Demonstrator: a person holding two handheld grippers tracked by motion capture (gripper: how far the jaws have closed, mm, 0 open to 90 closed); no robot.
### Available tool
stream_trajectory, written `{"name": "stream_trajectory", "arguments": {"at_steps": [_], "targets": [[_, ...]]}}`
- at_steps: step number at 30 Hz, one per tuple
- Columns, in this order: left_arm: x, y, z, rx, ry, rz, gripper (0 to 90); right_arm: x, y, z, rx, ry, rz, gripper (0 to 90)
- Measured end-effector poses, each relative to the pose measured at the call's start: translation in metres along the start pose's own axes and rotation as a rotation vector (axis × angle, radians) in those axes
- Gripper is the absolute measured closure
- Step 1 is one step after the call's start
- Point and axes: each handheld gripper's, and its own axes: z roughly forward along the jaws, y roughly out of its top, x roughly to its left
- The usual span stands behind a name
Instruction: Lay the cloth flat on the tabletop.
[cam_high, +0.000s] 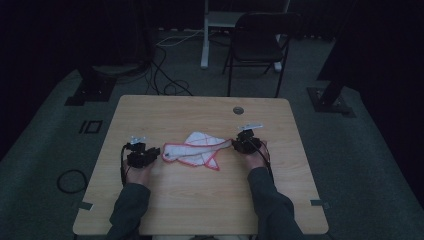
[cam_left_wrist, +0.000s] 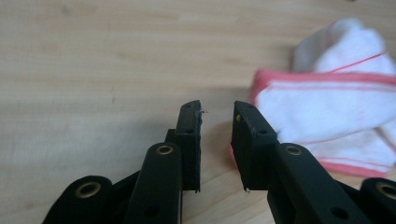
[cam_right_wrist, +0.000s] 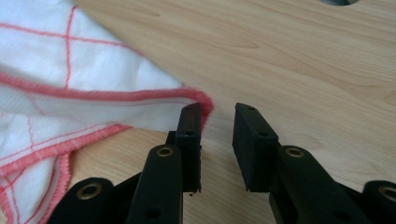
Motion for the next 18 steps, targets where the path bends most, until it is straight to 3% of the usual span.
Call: {"name": "stream_trajectory", "arguments": {"at_steps": [5,6,7,9,11,14,15,18], "targets": [[-0.02,0.013,-0.01,-0.043,-0.053,0.084,72.5,-0.002,0.001,-0.003,-0.007,0.016,-0.004,72.6],[-0.02,0.013,-0.01,-0.043,-0.053,0.084,72.1,-0.002,0.001,-0.003,-0.007,0.016,-0.004,72.6],[-0.028,0.017,-0.01,-0.042,-0.071,0.115,71.7,-0.001,0.001,-0.002,-0.007,0.018,-0.007,72.8],[-0.032,0.019,-0.009,-0.045,-0.078,0.125,71.5,-0.001,0.001,-0.002,-0.006,0.021,-0.009,72.9],[-0.043,0.023,-0.005,-0.039,-0.098,0.163,70.4,0.0,0.001,-0.001,-0.004,0.023,-0.012,73.1],[-0.048,0.025,-0.003,-0.035,-0.122,0.182,67.2,0.0,0.002,-0.001,-0.002,0.025,-0.012,73.2],[-0.053,0.026,0.001,-0.033,-0.147,0.207,65.1,-0.001,0.002,0.0,-0.001,0.024,-0.01,73.2],[-0.057,0.027,0.004,-0.022,-0.16,0.231,61.0,-0.002,0.002,0.0,0.003,0.025,-0.009,73.3]]}}
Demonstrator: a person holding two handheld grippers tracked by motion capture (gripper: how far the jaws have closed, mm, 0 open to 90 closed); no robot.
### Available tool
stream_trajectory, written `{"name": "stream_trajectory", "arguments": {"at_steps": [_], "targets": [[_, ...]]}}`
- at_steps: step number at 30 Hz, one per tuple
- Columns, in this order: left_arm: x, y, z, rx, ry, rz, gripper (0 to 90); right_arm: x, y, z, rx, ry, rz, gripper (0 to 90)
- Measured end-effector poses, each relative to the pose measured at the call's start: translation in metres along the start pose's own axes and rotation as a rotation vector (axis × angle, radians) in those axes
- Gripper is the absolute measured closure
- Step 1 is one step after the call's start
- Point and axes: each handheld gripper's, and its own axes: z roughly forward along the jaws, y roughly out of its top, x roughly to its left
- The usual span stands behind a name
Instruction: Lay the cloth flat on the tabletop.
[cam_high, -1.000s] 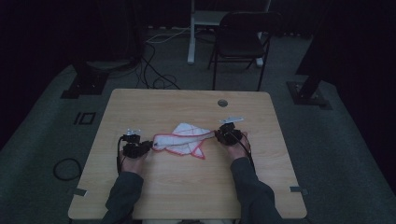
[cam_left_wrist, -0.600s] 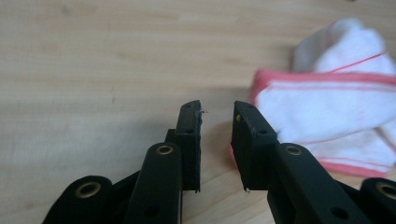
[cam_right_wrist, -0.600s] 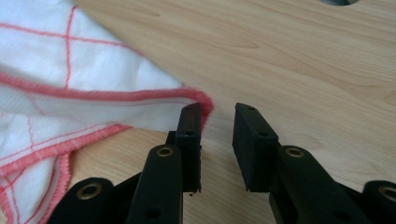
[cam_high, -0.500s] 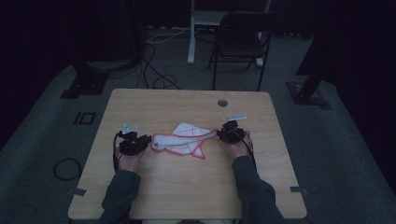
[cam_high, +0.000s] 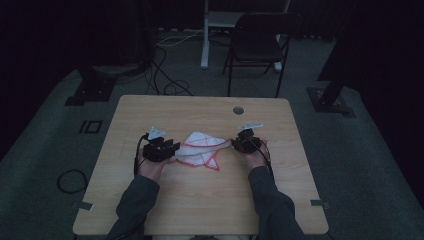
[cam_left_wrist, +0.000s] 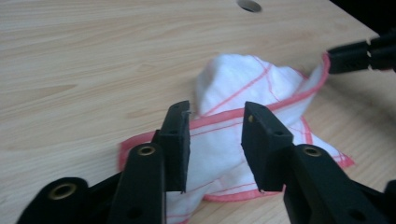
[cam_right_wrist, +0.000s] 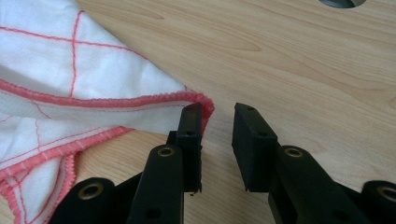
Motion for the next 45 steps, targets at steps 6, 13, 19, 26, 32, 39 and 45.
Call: {"name": "stream_trajectory", "arguments": {"at_steps": [6,13,19,26,32,39,45], "targets": [[-0.009,0.004,0.013,0.026,-0.037,0.049,57.1,-0.001,-0.001,0.001,0.004,0.002,0.0,73.8],[-0.019,0.012,0.03,0.024,-0.125,0.11,52.0,0.002,-0.001,0.003,-0.001,0.015,-0.007,73.8],[-0.029,0.019,0.049,0.059,-0.168,0.16,50.1,0.004,-0.001,0.004,0.002,0.021,-0.007,73.8],[-0.043,0.022,0.066,0.095,-0.187,0.223,48.9,0.004,-0.002,0.004,0.003,0.024,-0.009,73.8],[-0.047,0.022,0.076,0.185,-0.097,0.255,70.5,0.005,-0.003,0.001,-0.005,0.035,-0.019,73.6],[-0.04,0.025,0.075,0.192,-0.09,0.22,89.6,0.009,-0.008,-0.012,-0.04,0.058,-0.036,72.9],[-0.034,0.031,0.072,0.168,-0.076,0.194,90.0,0.018,-0.014,-0.021,-0.061,0.081,-0.069,71.9]]}}
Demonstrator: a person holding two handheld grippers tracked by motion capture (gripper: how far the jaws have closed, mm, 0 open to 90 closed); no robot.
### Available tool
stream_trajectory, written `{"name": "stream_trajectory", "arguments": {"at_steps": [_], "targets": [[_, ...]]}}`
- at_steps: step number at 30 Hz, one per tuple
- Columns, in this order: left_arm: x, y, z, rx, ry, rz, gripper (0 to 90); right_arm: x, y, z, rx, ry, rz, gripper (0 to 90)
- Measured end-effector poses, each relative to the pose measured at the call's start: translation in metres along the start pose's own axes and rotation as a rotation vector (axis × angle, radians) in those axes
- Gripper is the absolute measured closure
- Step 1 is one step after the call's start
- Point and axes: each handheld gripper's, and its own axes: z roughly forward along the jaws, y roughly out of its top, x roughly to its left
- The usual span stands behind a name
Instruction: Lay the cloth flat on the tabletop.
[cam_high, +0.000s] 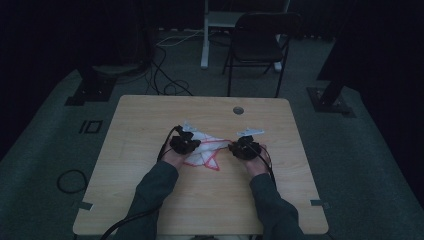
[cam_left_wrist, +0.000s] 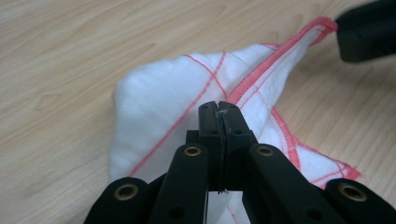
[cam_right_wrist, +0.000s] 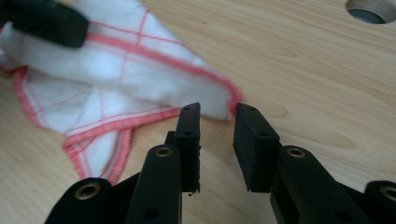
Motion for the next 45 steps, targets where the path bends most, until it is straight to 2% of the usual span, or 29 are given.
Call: {"name": "stream_trajectory", "arguments": {"at_steps": [6,17,22,25,28,35,38,45], "targets": [[0.008,0.002,-0.001,-0.015,0.016,-0.041,90.0,0.015,-0.005,0.002,0.006,0.034,-0.038,71.6],[0.021,0.004,-0.008,-0.047,0.036,-0.096,90.0,0.045,-0.01,0.016,0.032,0.103,-0.093,71.2],[0.029,0.004,-0.013,-0.063,0.051,-0.123,90.0,0.056,-0.016,0.023,0.053,0.129,-0.109,67.0],[0.035,0.004,-0.017,-0.071,0.062,-0.141,90.0,0.057,-0.017,0.028,0.068,0.128,-0.115,64.4],[0.041,0.003,-0.019,-0.078,0.073,-0.162,90.0,0.057,-0.018,0.031,0.082,0.131,-0.116,66.3],[0.052,-0.004,-0.023,-0.082,0.097,-0.205,90.0,0.057,-0.018,0.031,0.091,0.123,-0.127,86.2],[0.056,-0.007,-0.025,-0.085,0.107,-0.218,90.0,0.055,-0.018,0.029,0.089,0.112,-0.138,87.4],[0.071,-0.018,-0.033,-0.09,0.133,-0.263,90.0,0.044,-0.019,0.021,0.078,0.096,-0.112,87.7]]}}
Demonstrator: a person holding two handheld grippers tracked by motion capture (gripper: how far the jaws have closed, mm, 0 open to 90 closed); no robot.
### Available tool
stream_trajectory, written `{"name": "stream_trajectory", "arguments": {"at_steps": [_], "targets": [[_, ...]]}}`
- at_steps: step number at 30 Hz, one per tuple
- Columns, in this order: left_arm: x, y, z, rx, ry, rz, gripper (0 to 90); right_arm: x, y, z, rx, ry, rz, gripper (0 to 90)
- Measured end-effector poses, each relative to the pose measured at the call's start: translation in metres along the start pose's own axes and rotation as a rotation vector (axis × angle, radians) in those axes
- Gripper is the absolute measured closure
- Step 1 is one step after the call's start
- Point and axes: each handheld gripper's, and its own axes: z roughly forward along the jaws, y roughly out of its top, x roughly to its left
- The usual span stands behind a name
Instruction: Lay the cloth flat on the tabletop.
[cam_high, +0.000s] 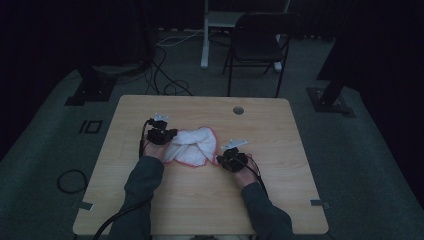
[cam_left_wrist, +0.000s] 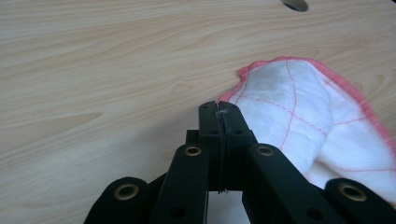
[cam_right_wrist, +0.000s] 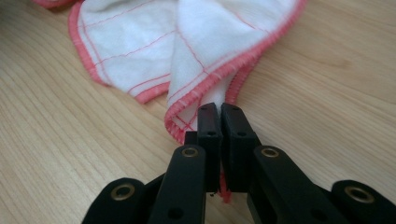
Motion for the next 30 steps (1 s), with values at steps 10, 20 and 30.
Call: {"name": "stream_trajectory", "arguments": {"at_steps": [10,20,30], "targets": [[0.025,-0.014,-0.006,0.011,0.049,-0.049,90.0,-0.012,0.002,-0.01,-0.014,-0.02,0.023,87.8],[0.051,-0.028,-0.013,0.01,0.111,-0.134,90.0,-0.014,0.012,-0.018,-0.066,-0.04,0.036,74.1],[0.075,-0.046,-0.022,0.011,0.179,-0.221,86.6,-0.012,0.01,-0.015,-0.059,-0.028,0.033,72.0]]}}
